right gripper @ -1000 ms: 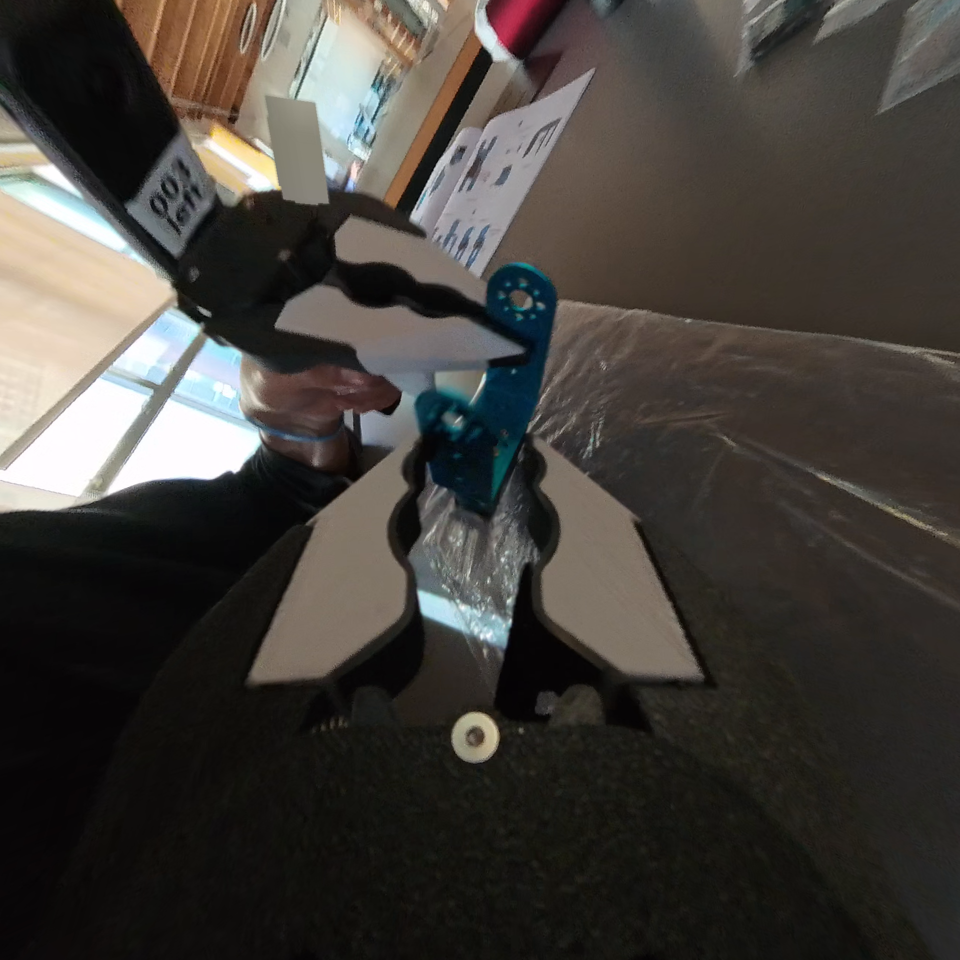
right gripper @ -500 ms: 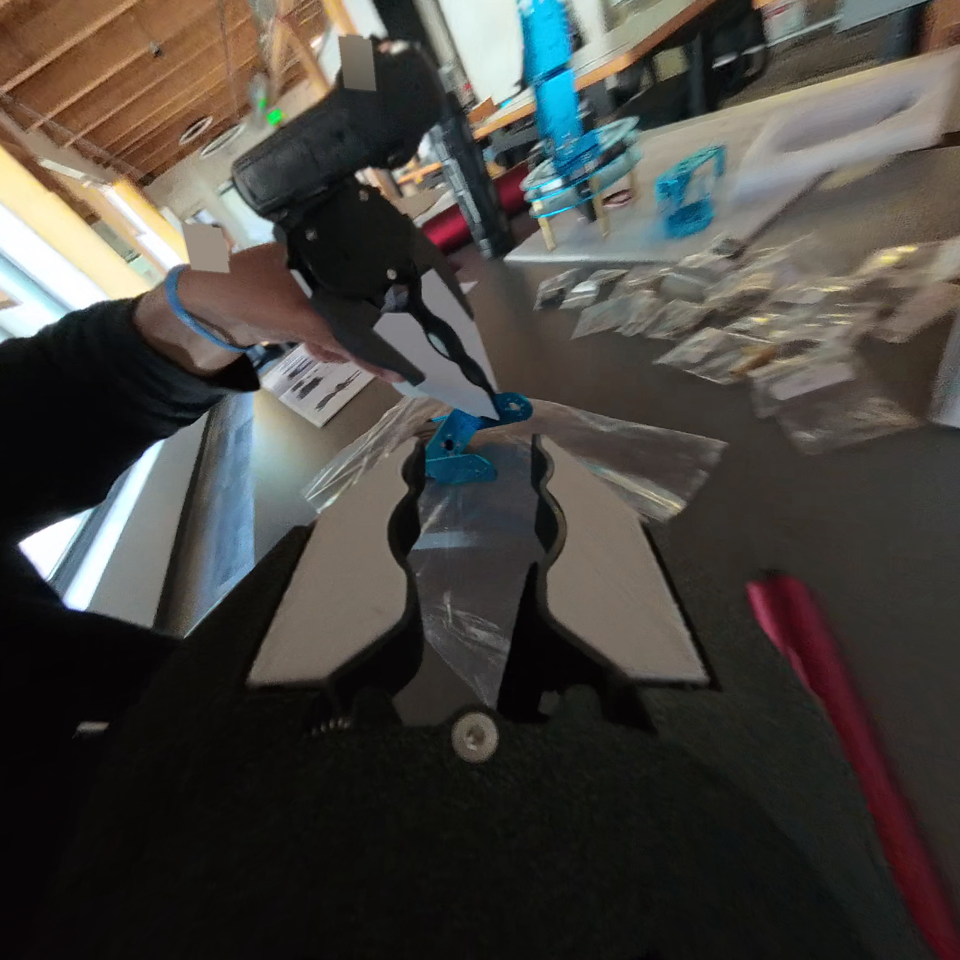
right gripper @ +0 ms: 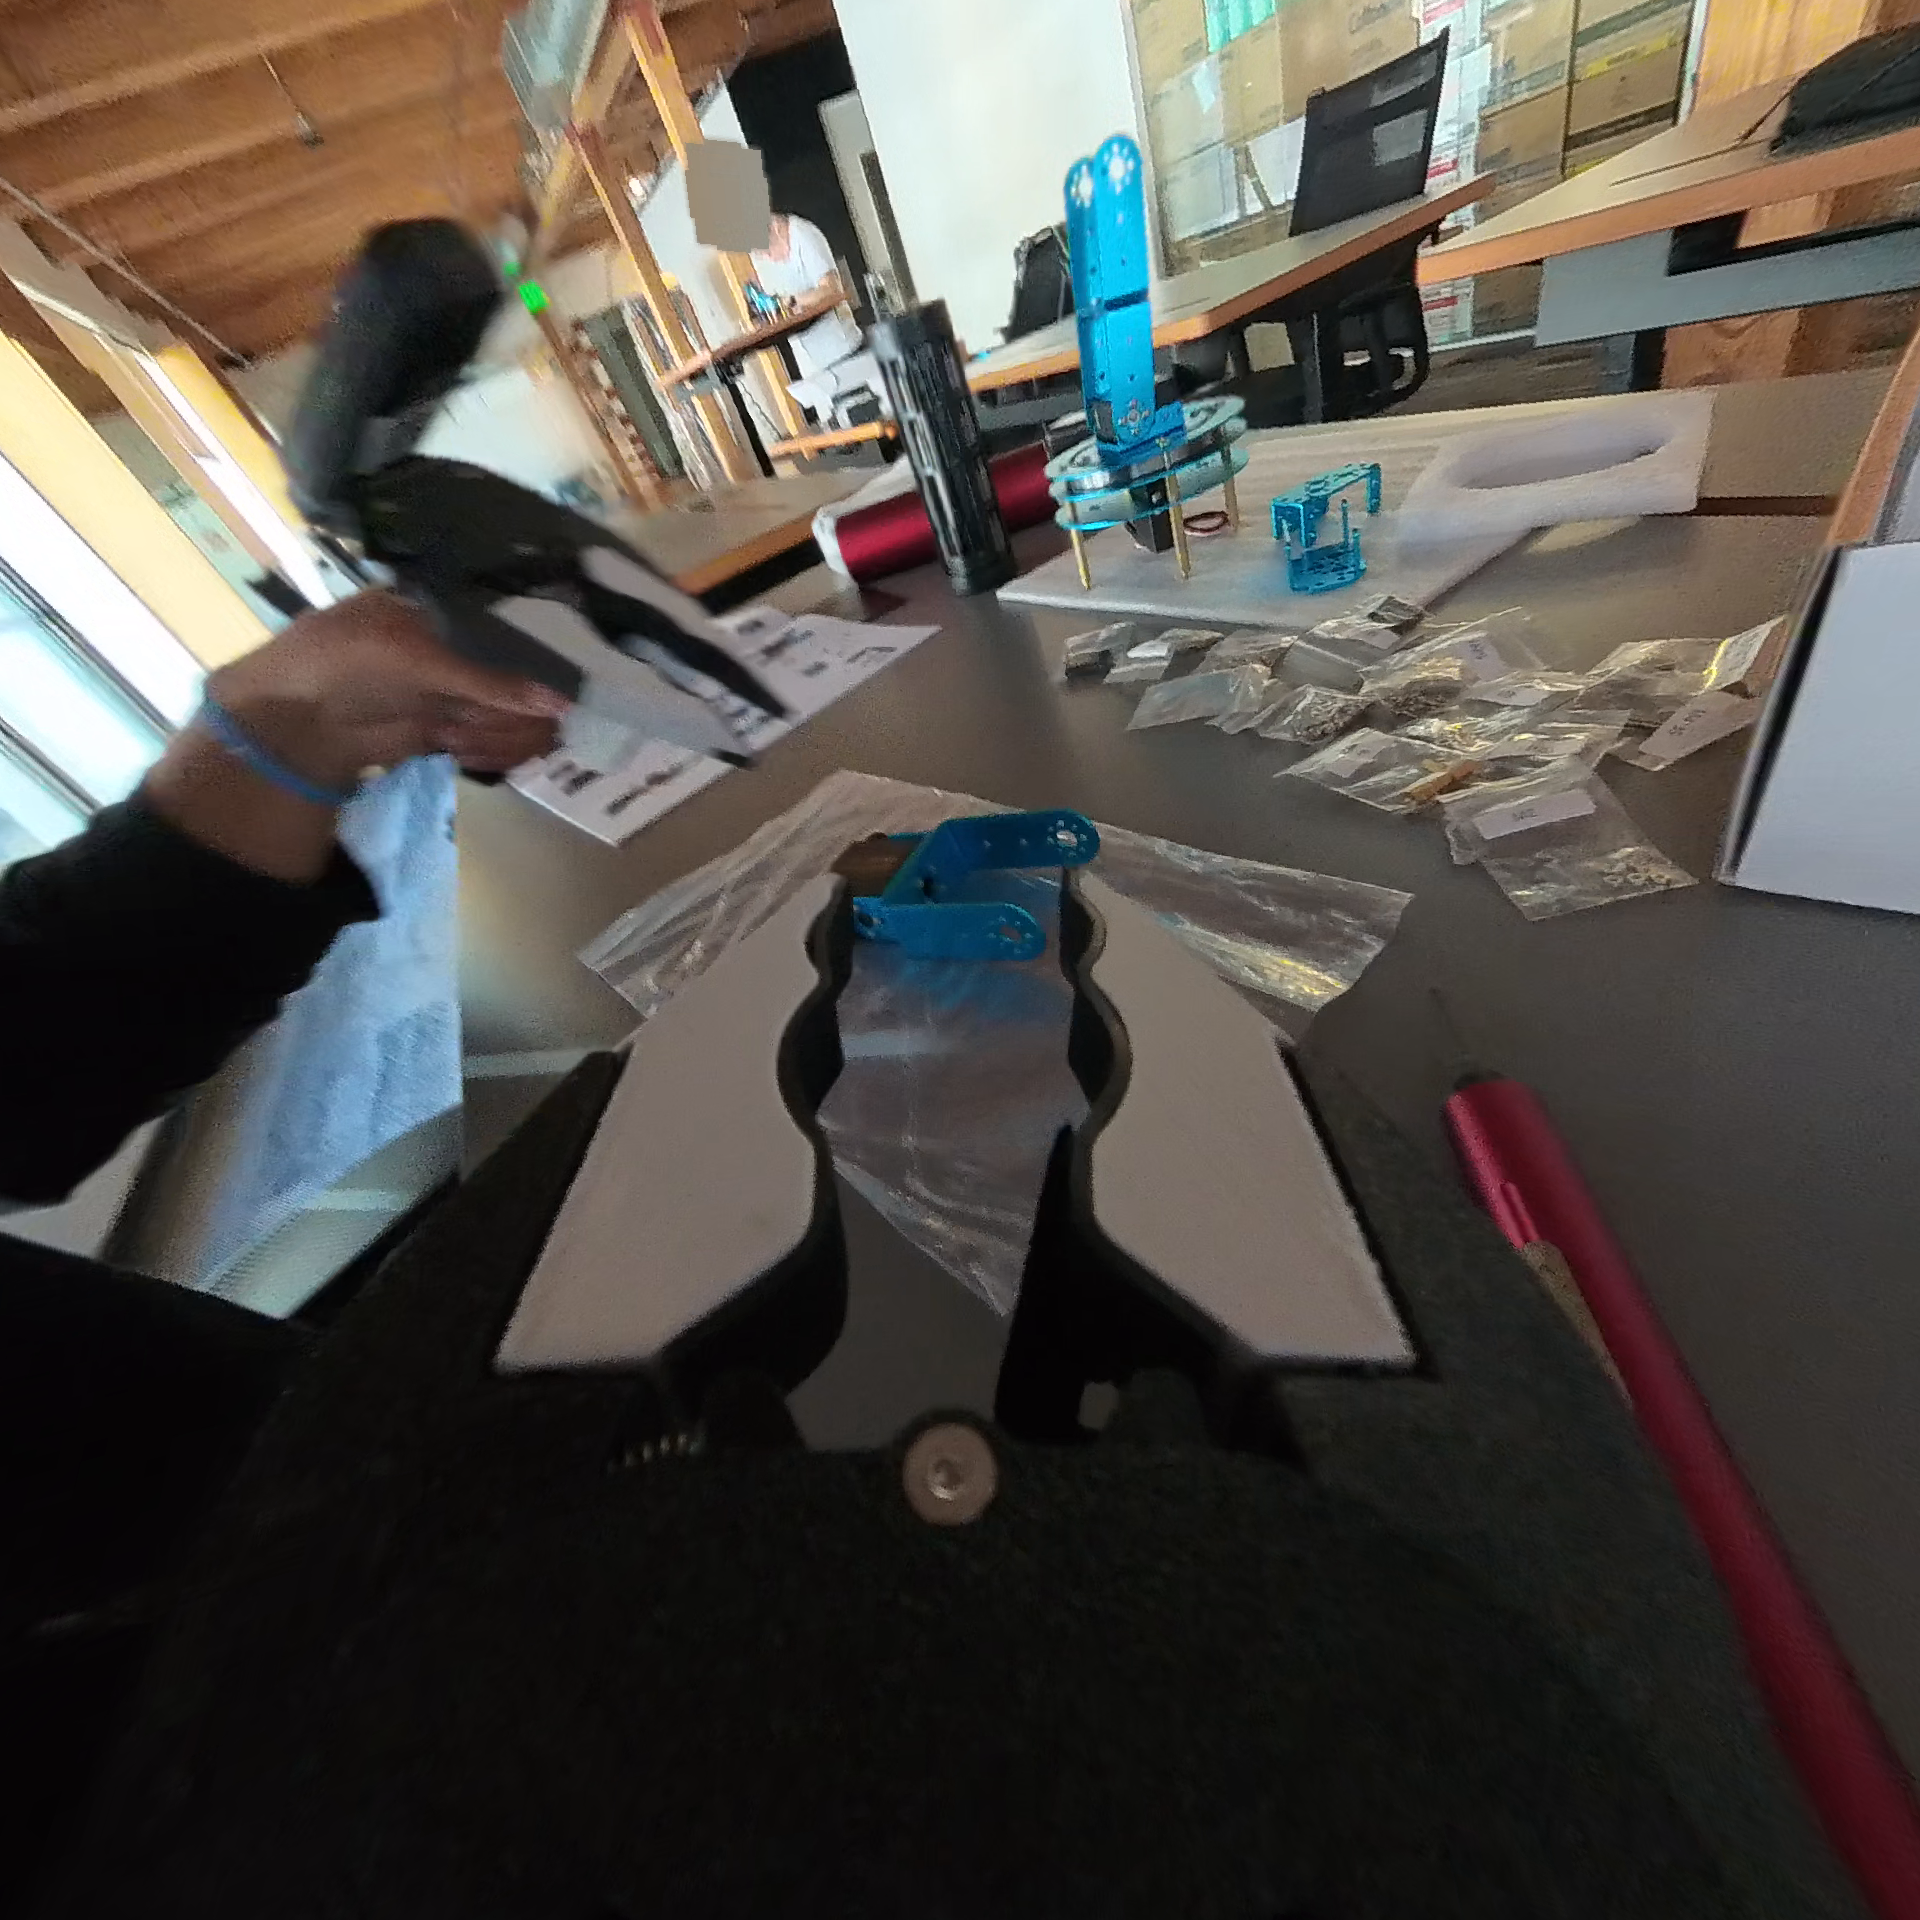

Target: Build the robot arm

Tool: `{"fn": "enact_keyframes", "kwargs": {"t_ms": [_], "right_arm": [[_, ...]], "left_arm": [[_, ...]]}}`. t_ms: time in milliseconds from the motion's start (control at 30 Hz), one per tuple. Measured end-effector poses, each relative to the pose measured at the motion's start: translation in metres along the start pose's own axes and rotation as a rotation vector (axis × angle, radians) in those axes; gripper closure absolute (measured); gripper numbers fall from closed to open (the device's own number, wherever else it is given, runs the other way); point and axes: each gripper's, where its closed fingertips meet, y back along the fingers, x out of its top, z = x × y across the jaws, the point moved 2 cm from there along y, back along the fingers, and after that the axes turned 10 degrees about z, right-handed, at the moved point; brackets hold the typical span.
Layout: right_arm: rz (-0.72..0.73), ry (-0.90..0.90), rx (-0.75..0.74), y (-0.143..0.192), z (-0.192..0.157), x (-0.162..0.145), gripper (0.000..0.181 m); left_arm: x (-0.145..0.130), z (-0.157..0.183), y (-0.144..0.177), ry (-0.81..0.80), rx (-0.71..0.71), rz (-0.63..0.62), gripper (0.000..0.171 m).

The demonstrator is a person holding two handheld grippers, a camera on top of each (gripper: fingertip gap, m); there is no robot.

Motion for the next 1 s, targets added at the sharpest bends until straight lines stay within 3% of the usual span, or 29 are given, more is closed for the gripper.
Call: {"fn": "enact_keyframes", "kwargs": {"t_ms": [67,200,267,467,600,800,867,1000], "right_arm": [[-0.025,0.063,-0.033,-0.001,0.0,-0.004,0.142],[-0.04,0.113,-0.083,-0.002,0.003,-0.008,0.142],[-0.047,0.1,-0.11,-0.003,0.01,-0.009,0.141],[-0.057,0.127,-0.256,-0.005,0.03,-0.009,0.142],[-0.063,0.11,-0.303,-0.009,0.041,-0.01,0.142],[-0.074,0.126,-0.338,-0.012,0.049,-0.01,0.14],[-0.078,0.144,-0.343,-0.012,0.05,-0.01,0.141],[-0.086,0.168,-0.366,-0.013,0.052,-0.01,0.141]], "left_arm": [[-0.042,-0.008,0.053,0.103,0.128,0.104,0.14],[-0.154,-0.014,0.145,0.348,0.41,0.276,0.14],[-0.181,-0.018,0.178,0.403,0.49,0.35,0.14],[-0.194,-0.038,0.226,0.434,0.547,0.459,0.139],[-0.216,-0.064,0.226,0.465,0.595,0.39,0.139],[-0.23,-0.095,0.224,0.386,0.645,0.3,0.14],[-0.23,-0.109,0.233,0.359,0.701,0.304,0.14],[-0.228,-0.122,0.236,0.364,0.674,0.325,0.14]]}}
